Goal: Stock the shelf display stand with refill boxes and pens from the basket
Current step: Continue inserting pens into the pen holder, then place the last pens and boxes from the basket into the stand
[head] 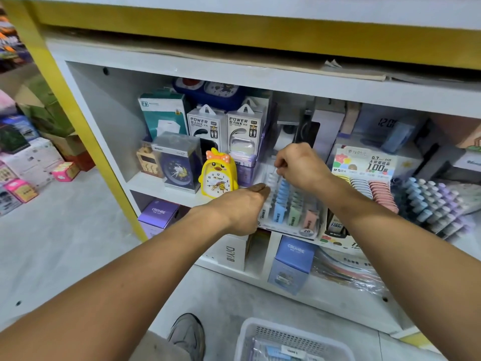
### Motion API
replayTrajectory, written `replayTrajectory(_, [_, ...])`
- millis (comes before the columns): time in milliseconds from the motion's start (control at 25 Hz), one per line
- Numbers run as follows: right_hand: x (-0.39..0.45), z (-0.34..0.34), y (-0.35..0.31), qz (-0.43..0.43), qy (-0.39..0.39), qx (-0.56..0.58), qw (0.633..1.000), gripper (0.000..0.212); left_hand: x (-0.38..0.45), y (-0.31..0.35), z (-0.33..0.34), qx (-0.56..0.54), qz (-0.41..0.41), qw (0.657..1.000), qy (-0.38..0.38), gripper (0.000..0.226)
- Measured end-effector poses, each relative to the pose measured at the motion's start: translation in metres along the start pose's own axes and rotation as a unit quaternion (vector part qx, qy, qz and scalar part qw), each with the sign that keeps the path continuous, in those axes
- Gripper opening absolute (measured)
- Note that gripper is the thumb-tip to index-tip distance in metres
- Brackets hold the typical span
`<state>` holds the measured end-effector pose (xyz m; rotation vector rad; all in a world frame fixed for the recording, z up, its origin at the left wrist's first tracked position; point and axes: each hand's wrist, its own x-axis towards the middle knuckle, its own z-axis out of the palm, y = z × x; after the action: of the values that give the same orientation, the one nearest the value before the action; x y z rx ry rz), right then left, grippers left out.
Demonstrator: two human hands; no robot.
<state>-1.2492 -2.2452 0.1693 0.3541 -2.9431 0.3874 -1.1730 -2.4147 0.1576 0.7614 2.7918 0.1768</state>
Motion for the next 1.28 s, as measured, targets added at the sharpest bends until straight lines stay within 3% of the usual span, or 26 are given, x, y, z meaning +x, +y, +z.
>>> replayTrajectory(160, [0.002, 0.003, -0.002, -0.013, -0.064, -0.044, 0.997, 0.044, 0.002, -0.001, 0.000, -0.009, -0.007, 1.000, -0.002, 0.073])
replayTrajectory(240, [-0.002, -0.006, 0.000, 0.002, -0.027, -0.028, 0.999, 0.055, 0.002, -0.001, 0.000, -0.011, -0.010, 1.000, -0.007, 0.068])
replayTrajectory(320, [-0.016, -0.023, 0.000, 0.010, 0.060, 0.027, 0.998, 0.049, -0.003, 0.001, -0.003, -0.011, -0.019, 1.000, 0.019, 0.058])
replayTrajectory(400, [-0.045, -0.038, -0.007, -0.006, 0.129, 0.095, 0.987, 0.037, -0.011, 0.009, -0.008, 0.006, -0.026, 0.994, 0.108, 0.043])
replayTrajectory(480, [-0.086, -0.043, -0.018, -0.006, 0.157, 0.161, 0.974, 0.029, -0.019, 0.021, -0.011, 0.030, -0.017, 0.979, 0.202, 0.032])
replayTrajectory(520, [-0.111, -0.039, -0.020, 0.006, 0.155, 0.182, 0.971, 0.028, -0.024, 0.031, -0.008, 0.023, -0.007, 0.978, 0.209, 0.028])
replayTrajectory(560, [-0.137, -0.030, -0.019, 0.021, 0.140, 0.186, 0.972, 0.027, -0.029, 0.042, 0.001, 0.005, 0.007, 0.984, 0.177, 0.024])
replayTrajectory(640, [-0.185, -0.001, -0.006, 0.068, 0.054, 0.151, 0.985, 0.025, -0.034, 0.063, 0.033, -0.016, 0.054, 0.998, 0.020, 0.022])
replayTrajectory(720, [-0.233, 0.042, 0.022, 0.109, -0.097, 0.106, 0.984, 0.026, -0.034, 0.084, 0.078, -0.004, 0.088, 0.983, -0.160, 0.026])
replayTrajectory(800, [-0.275, 0.087, 0.048, 0.135, -0.240, 0.100, 0.956, 0.028, -0.027, 0.099, 0.125, 0.029, 0.099, 0.959, -0.265, 0.024])
replayTrajectory(920, [-0.329, 0.151, 0.081, 0.154, -0.345, 0.080, 0.922, 0.030, -0.011, 0.126, 0.198, 0.057, 0.109, 0.943, -0.308, 0.012])
replayTrajectory(1040, [-0.365, 0.200, 0.103, 0.186, -0.374, 0.075, 0.906, 0.034, -0.004, 0.138, 0.270, 0.034, 0.081, 0.941, -0.327, 0.035])
replayTrajectory(1160, [-0.390, 0.237, 0.109, 0.133, -0.409, 0.016, 0.903, 0.041, -0.019, 0.130, 0.339, 0.020, 0.042, 0.932, -0.360, 0.019])
replayTrajectory(1280, [-0.405, 0.267, 0.102, 0.070, -0.459, -0.065, 0.883, 0.055, -0.039, 0.116, 0.395, 0.036, 0.015, 0.929, -0.368, 0.038])
